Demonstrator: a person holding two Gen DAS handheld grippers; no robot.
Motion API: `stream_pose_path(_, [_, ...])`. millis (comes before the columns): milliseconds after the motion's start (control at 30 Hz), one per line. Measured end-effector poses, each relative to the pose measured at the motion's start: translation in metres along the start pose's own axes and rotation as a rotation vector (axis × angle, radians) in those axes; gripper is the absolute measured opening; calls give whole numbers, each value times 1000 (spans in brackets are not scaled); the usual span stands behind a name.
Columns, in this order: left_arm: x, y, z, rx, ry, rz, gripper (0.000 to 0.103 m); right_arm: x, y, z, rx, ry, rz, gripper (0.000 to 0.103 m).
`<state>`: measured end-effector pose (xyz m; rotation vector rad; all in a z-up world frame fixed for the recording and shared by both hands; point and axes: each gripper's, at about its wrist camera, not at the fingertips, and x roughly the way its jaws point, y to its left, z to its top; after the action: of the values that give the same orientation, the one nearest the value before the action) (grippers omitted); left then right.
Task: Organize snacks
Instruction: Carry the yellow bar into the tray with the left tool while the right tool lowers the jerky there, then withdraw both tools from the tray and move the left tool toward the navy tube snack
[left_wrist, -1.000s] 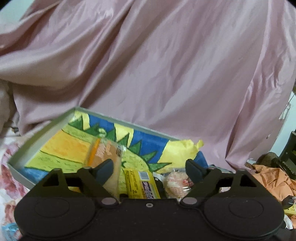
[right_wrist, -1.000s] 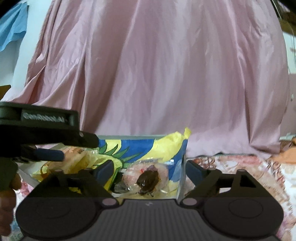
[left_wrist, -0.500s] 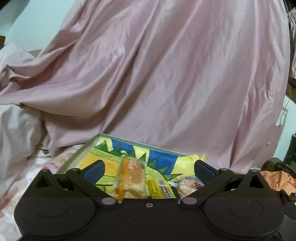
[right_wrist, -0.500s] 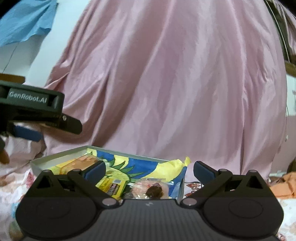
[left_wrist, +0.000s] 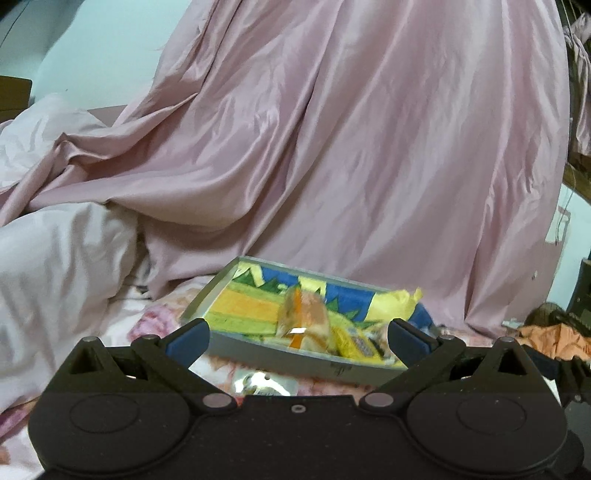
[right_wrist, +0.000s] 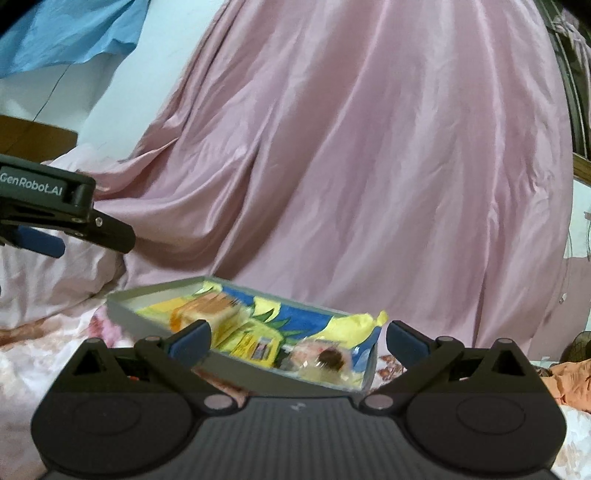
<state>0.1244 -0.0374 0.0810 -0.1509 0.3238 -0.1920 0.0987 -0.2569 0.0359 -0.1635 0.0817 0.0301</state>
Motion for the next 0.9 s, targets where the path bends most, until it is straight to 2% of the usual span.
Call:
stream_pose_path(233, [-23,18,-25,22,61,10,102,-30,17,-11,4,90,33,103])
stream_pose_path(500, [-41,36,-54,49,175,25,102,-53,37,-22,-41,203,50,103])
stream_pose_path(700, [-39,42,-77,96,272,52,102,-55,50,-33,-87,308,67,103])
stream_pose_path(900, [-25,41,-94,144,386,45,102,-41,61,-45,-148,407,72,103])
